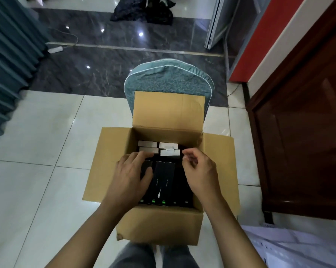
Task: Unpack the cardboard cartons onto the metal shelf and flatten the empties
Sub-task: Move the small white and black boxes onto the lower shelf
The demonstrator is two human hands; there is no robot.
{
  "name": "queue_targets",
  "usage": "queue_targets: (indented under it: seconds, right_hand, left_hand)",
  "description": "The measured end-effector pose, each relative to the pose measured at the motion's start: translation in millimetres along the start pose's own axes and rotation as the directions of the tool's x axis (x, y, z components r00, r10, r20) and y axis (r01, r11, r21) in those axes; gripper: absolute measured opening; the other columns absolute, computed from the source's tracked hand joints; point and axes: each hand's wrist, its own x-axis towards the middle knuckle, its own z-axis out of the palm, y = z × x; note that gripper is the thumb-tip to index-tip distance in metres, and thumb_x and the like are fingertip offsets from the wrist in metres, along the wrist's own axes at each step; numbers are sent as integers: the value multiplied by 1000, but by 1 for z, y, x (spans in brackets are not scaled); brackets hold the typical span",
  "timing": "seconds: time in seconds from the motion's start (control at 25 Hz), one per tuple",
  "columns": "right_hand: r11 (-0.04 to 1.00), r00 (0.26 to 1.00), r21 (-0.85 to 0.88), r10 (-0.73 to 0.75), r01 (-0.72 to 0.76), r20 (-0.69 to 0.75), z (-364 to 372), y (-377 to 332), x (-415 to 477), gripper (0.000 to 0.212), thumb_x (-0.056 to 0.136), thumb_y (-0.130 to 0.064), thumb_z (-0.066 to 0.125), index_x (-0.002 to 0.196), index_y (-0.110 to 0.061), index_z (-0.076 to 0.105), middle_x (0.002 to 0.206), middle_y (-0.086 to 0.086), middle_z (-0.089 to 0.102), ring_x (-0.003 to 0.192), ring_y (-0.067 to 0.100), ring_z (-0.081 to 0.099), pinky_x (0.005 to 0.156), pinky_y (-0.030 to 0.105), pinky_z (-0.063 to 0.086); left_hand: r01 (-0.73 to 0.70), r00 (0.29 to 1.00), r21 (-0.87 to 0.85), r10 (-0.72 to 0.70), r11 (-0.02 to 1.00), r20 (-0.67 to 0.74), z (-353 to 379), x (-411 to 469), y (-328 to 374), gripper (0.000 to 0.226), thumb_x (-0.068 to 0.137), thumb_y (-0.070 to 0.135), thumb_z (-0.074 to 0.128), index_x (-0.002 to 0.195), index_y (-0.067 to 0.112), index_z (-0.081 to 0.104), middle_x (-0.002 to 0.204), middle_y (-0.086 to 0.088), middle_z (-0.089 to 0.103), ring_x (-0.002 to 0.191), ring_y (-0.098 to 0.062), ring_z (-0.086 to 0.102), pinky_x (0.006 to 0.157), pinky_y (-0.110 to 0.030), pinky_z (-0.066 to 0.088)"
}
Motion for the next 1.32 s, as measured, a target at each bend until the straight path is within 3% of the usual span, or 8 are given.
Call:
queue_targets:
  seconds: [0.2, 0.4, 0.6, 0.8, 1.08, 1.32]
  right_hand:
    - [997, 992, -17, 73, -72, 107, 26, 36, 19, 19, 99, -22, 61, 117, -25, 68, 111, -13, 68, 104, -5, 60, 82, 7, 46]
    - [986, 972, -60, 161, -153, 172, 58, 70, 39, 21, 100, -23, 59, 120, -27, 66, 113, -15, 65, 107, -3, 58, 79, 5, 43]
    - [975, 971, -123, 201, -186, 128, 93, 108, 66, 20, 98, -27, 61, 117, -32, 66, 112, -17, 66, 105, -2, 60, 84, 18, 51]
    - [967, 972, -135, 226, -215, 69, 114, 138, 98, 23, 98, -22, 63, 119, -28, 67, 117, -12, 67, 108, 1, 60, 86, 20, 50]
    - [946, 960, -166, 281, -279, -14, 141, 184, 139, 31, 92, -15, 67, 121, -24, 68, 118, -3, 68, 109, 14, 63, 90, 27, 50]
    - [942, 954, -147, 297, -301, -49, 158, 210, 156, 40, 85, -8, 72, 122, -21, 67, 118, -1, 67, 110, 14, 63, 94, 34, 52]
  left_hand:
    - [40, 998, 16, -41, 999, 52, 23, 21, -22, 34, 99, 28, 53, 133, 29, 51, 133, 7, 57, 129, -18, 44, 106, -36, 34]
    - [97, 989, 7, -97, 995, 113, 56, 39, -51, 37, 100, 29, 52, 137, 31, 49, 135, 9, 55, 127, -14, 43, 106, -32, 34]
    - [149, 976, -15, -144, 989, 161, 93, 55, -79, 39, 100, 30, 51, 139, 33, 46, 136, 10, 52, 125, -9, 41, 104, -29, 35]
    - [142, 979, -40, -134, 989, 152, 126, 82, -95, 39, 100, 30, 50, 138, 30, 47, 135, 12, 50, 123, -4, 37, 105, -25, 31]
    - [93, 983, 42, -98, 995, 153, 168, 127, -122, 38, 100, 28, 52, 138, 26, 50, 135, 4, 53, 126, -17, 44, 106, -33, 36]
    - [71, 987, 156, -92, 985, 131, 196, 164, -143, 35, 100, 26, 51, 135, 23, 51, 135, -3, 55, 125, -25, 47, 106, -43, 40]
